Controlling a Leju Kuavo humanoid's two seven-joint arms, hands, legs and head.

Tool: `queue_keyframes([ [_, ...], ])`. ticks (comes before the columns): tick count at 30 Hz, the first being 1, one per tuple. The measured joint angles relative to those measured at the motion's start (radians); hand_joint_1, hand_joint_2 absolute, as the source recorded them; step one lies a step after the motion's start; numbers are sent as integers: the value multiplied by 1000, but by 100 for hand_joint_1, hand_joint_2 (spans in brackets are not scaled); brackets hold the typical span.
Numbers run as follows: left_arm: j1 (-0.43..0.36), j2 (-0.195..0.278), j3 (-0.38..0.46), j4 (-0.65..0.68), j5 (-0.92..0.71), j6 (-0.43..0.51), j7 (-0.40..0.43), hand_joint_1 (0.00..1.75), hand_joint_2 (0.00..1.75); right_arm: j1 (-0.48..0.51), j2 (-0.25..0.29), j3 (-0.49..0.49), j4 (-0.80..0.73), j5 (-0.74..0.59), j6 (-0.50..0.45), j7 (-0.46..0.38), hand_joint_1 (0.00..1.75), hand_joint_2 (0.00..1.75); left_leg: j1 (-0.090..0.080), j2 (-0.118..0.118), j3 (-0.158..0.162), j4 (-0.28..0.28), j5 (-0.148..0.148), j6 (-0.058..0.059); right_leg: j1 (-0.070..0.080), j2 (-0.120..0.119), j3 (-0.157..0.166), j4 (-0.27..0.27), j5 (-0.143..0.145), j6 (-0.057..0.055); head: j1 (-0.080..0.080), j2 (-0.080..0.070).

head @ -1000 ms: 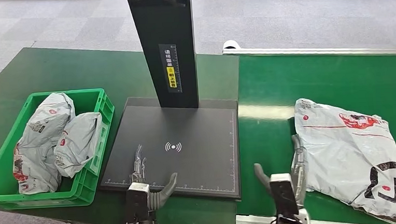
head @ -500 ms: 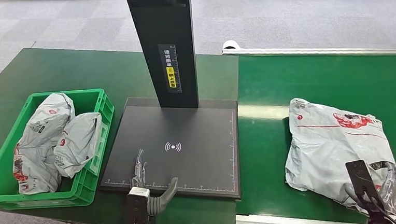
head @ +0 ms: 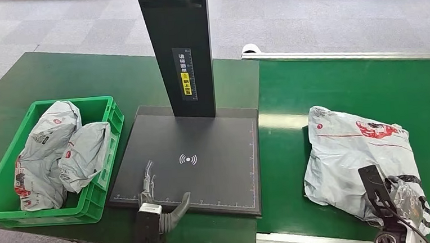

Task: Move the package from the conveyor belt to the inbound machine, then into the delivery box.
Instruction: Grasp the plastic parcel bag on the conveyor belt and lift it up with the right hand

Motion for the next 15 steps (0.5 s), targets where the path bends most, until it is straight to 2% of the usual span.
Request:
queue_keyframes([
  [4,23,12,44,-51,-46,-2,35,0,175,-11,21,39,-19,25,-37,19,175,175,0,0,0,0,0,0,0,0,0,0,0,0,0,0],
  [7,47,24,87,-118,-110,-41,75,0,175,-9,37,85,-75,90,-80,54,175,175,1,0,0,0,0,0,1,0,0,0,0,0,0,0],
  [12,74,30,135,-229,-182,-102,86,0,175,15,83,155,-225,111,-215,-14,175,175,1,0,0,0,0,0,1,0,0,0,0,0,0,0],
  [13,77,30,139,-244,-187,-108,85,0,175,21,92,167,-256,104,-241,-34,159,175,1,0,0,0,0,0,1,0,0,0,0,0,0,0],
  [15,78,29,143,-264,-193,-117,81,0,175,36,109,188,-317,91,-278,-62,72,175,0,0,0,0,0,0,1,0,0,0,0,0,0,0],
])
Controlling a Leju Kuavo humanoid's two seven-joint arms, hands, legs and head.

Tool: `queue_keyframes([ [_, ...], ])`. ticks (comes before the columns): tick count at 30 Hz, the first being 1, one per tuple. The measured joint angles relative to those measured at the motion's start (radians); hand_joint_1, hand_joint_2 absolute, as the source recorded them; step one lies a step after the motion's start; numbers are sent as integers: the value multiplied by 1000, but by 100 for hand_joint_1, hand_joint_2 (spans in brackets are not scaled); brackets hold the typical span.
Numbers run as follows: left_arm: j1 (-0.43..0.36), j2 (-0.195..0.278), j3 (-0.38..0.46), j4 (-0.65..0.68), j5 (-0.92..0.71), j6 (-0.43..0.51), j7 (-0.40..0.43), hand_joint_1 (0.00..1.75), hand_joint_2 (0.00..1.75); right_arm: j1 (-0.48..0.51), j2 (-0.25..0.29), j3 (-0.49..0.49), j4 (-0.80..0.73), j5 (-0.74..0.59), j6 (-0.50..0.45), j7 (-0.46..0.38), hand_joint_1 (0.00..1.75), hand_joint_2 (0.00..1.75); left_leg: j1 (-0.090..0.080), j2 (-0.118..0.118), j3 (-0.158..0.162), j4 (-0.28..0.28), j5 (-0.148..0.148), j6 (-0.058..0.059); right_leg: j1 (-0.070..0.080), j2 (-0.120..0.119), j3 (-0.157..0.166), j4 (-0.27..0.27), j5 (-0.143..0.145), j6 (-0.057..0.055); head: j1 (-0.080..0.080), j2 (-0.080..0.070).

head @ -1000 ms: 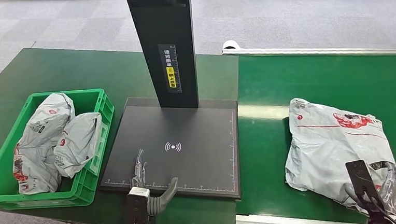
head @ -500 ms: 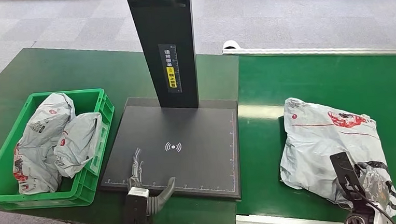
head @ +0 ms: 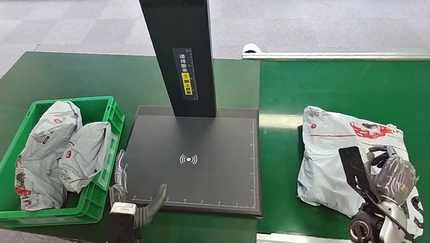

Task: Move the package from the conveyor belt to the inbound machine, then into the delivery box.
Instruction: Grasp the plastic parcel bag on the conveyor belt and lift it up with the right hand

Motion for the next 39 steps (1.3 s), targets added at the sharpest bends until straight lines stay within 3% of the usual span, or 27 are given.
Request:
queue_keyframes([
  [1,-1,-1,1,-5,-1,-4,-1,0,175,6,7,8,-25,1,-3,2,28,175,0,0,0,0,0,0,0,0,0,0,0,0,0,0],
  [2,-3,-1,2,-8,-2,-8,-2,0,175,10,12,14,-44,9,6,17,0,175,0,0,0,0,0,0,0,0,0,0,0,0,0,0],
  [8,-30,-5,2,-3,-4,-28,-3,0,175,-1,19,14,-42,57,125,130,0,175,0,0,1,0,0,0,0,0,1,0,0,0,0,0],
  [13,-43,-9,2,9,-11,-41,4,0,175,-48,10,-22,81,44,211,139,0,175,0,0,1,0,0,0,0,0,0,0,0,0,0,0],
  [22,-46,-10,1,24,-14,-63,20,0,175,-122,-19,-87,344,34,276,136,0,175,0,0,0,0,0,0,0,0,0,0,0,0,0,0],
  [23,-47,-10,1,26,-14,-65,21,0,175,-130,-24,-92,375,36,282,138,15,175,0,0,0,0,0,0,0,0,0,0,0,0,0,0],
  [26,-51,-10,0,33,-14,-67,26,0,175,-160,-36,-108,471,27,293,136,145,175,0,0,1,0,0,0,0,0,0,0,0,0,0,0],
  [27,-52,-10,0,35,-14,-66,27,0,175,-169,-39,-114,501,20,293,132,174,175,0,0,1,0,0,0,0,0,0,0,0,0,0,0],
  [33,-52,-10,0,43,-14,-53,30,0,175,-211,-39,-136,589,-11,241,84,175,175,0,1,2,0,0,0,0,0,2,0,0,0,0,0],
  [39,-21,-8,3,23,-14,-23,33,0,175,-179,2,-126,480,-35,26,-39,175,175,0,0,1,0,0,0,0,0,2,0,0,0,0,0],
])
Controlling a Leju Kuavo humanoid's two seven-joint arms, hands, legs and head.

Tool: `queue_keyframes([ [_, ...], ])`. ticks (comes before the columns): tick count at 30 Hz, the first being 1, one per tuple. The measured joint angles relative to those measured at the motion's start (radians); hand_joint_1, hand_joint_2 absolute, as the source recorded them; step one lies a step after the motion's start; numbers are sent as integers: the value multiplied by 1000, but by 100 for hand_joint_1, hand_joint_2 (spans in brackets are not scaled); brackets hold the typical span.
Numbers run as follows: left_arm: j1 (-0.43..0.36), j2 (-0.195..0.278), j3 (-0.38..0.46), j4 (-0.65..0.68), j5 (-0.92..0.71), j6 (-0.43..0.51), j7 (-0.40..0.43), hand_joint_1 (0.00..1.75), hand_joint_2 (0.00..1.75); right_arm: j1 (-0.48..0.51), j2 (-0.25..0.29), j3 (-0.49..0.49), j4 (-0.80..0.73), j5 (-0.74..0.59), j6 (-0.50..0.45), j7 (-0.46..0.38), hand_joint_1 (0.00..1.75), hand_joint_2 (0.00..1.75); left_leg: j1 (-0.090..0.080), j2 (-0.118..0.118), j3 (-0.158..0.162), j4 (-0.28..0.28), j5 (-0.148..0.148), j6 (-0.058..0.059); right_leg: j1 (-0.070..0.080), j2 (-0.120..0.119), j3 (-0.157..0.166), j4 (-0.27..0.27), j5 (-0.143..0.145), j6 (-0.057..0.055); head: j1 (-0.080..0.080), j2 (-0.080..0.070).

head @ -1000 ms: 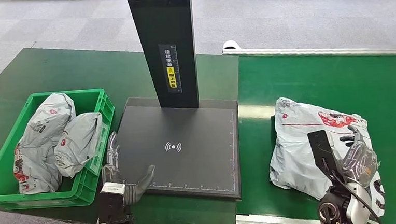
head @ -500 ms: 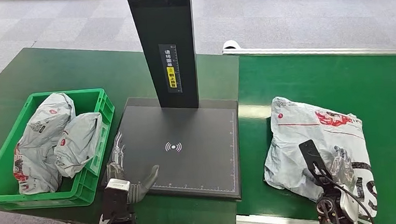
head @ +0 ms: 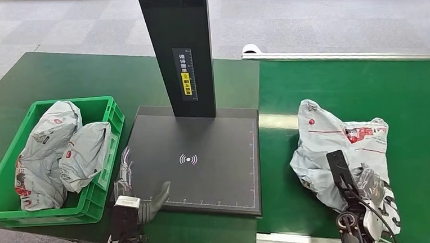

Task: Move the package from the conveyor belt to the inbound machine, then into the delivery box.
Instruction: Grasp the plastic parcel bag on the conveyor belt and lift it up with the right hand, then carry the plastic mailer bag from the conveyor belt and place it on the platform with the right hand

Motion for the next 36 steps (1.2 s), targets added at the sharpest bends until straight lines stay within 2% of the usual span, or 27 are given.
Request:
queue_keyframes([
  [4,17,0,0,-13,0,7,-9,0,175,59,41,29,-216,-100,-138,-148,175,175,0,0,-1,0,0,0,0,0,-1,0,0,0,0,0],
  [9,14,-2,-3,-13,10,3,-32,0,175,122,75,81,-437,-191,-171,-261,175,175,0,1,-1,0,0,0,0,0,-2,0,-1,0,0,0],
  [15,10,-2,-5,-13,12,1,-36,0,175,150,93,116,-540,-200,-176,-271,175,175,0,0,-1,0,0,0,0,0,-1,0,0,0,0,0],
  [25,7,-2,-9,-13,19,1,-43,0,175,160,100,133,-574,-197,-171,-284,175,175,0,1,-1,0,0,0,0,0,-1,0,0,0,0,0],
  [28,-3,-2,-12,-13,28,3,-54,0,175,149,105,181,-573,-175,-77,-264,175,175,0,2,-2,-1,0,0,0,1,-1,0,0,0,0,0],
  [30,-17,-2,-16,-10,37,10,-62,0,175,124,113,240,-556,-210,72,-231,175,175,0,2,-2,-1,0,0,0,2,-1,0,0,0,0,0],
  [33,-55,1,-17,3,54,31,-71,0,175,62,130,344,-480,-333,342,-198,175,175,1,2,-1,-1,2,-1,1,1,-1,0,0,-1,0,0],
  [36,-97,7,-11,14,61,76,-75,0,175,-10,146,456,-359,-358,468,-172,175,175,2,1,-1,-1,4,-2,2,0,0,1,1,-1,0,0],
])
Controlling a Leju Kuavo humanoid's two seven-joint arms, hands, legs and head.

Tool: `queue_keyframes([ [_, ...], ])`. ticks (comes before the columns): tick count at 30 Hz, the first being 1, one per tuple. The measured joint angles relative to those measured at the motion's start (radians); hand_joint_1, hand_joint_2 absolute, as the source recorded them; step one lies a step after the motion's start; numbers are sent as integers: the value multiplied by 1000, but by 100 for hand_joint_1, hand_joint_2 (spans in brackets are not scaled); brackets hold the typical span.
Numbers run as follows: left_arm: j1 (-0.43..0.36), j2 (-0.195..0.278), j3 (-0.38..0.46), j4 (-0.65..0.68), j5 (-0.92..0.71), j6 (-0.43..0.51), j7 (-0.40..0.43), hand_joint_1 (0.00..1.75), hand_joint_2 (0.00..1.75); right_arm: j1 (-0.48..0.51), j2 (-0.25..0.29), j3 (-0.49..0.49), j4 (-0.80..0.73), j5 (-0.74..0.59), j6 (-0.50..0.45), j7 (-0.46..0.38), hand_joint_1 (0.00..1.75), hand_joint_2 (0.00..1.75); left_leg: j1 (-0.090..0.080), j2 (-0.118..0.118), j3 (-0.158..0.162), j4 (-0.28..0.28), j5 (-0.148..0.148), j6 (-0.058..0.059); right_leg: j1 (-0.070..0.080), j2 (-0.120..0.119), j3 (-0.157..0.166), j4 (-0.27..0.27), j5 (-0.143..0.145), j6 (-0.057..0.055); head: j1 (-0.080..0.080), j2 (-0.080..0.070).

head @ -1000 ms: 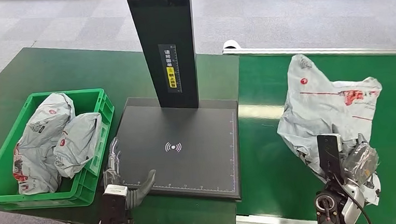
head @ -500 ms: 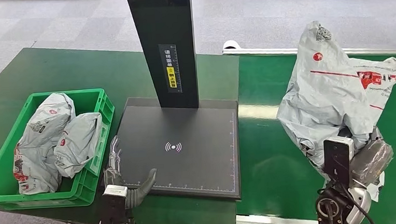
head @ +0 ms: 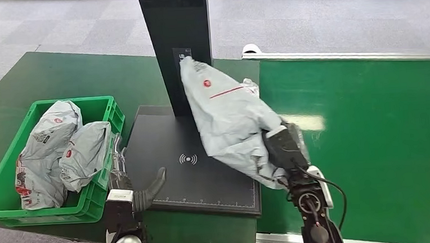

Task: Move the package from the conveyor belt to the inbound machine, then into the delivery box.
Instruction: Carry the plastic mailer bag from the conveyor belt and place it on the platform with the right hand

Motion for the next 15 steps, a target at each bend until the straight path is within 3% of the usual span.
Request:
queue_keyframes([
  [3,-28,11,25,-3,-9,49,2,0,175,-60,16,105,123,-8,45,8,175,175,0,0,0,0,0,0,1,0,0,0,0,0,0,0],
  [9,-37,27,119,-57,-46,98,24,0,175,-128,27,258,279,-49,47,-8,175,175,0,-1,-2,0,0,0,1,0,-2,0,0,0,0,0],
  [10,-36,28,132,-65,-53,100,27,0,175,-135,27,272,292,-52,47,-10,164,175,0,-1,-2,0,0,0,1,0,-2,0,0,0,0,0],
  [13,-31,28,165,-81,-76,101,35,0,175,-154,25,302,320,-60,46,-16,33,175,0,-1,-2,0,0,0,0,0,-2,0,0,0,0,0],
  [14,-29,27,173,-84,-83,100,37,0,175,-159,25,311,327,-61,45,-19,0,175,0,-1,-2,0,0,0,0,0,-2,0,0,0,0,0],
  [15,-26,26,180,-85,-90,100,38,0,175,-163,25,319,333,-62,43,-23,0,175,0,-1,-1,0,0,0,0,0,-2,0,0,0,0,0],
])
